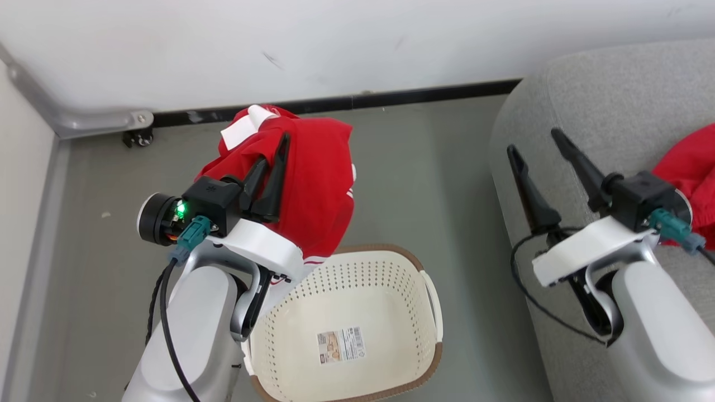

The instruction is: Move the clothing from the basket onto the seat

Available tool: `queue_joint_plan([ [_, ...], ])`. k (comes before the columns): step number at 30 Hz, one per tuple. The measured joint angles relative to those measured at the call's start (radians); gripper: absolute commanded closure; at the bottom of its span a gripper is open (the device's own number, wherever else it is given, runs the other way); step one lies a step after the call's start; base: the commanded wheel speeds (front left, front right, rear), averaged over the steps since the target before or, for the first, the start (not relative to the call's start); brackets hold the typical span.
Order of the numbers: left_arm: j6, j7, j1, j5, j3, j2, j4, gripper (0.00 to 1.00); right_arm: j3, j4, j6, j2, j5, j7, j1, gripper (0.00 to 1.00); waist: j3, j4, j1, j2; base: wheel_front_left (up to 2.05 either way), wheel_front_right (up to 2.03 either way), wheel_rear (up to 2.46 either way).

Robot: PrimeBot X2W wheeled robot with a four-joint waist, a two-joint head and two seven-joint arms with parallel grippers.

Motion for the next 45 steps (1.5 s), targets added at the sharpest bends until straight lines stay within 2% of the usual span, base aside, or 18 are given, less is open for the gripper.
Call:
queue_joint_plan([
  [15, -0.044, -0.007, -0.001, 0.003, -0.044, 0.026, -0.171, 1.0, 0.138, -0.008, 0.0, -0.046, 0.095, 0.09, 0.047, 0.0, -0.124, 0.047, 0.0, 0.0, 0.0, 0.0, 0.0],
  [20, -0.06, -0.007, 0.0, -0.015, -0.071, 0.034, -0.204, 1.0, 0.198, -0.039, 0.0, -0.056, 0.164, 0.125, 0.076, 0.0, -0.153, 0.058, 0.0, 0.0, 0.0, 0.0, 0.0],
  [28, -0.061, -0.007, 0.021, -0.059, -0.117, 0.064, -0.248, 1.0, 0.296, -0.12, 0.0, -0.094, 0.297, 0.177, 0.081, 0.0, -0.191, 0.067, 0.0, 0.0, 0.0, 0.0, 0.0],
  [39, -0.061, -0.007, 0.04, -0.115, -0.218, 0.12, -0.33, 1.0, 0.381, -0.206, 0.0, -0.197, 0.346, 0.232, 0.075, 0.0, -0.197, 0.067, 0.0, 0.0, 0.0, 0.0, 0.0],
  [45, -0.062, -0.007, 0.04, -0.131, -0.249, 0.149, -0.372, 1.0, 0.461, -0.247, 0.0, -0.246, 0.357, 0.259, 0.033, 0.0, -0.191, 0.066, -0.0001, 0.0, 0.0, 0.0, 0.0],
])
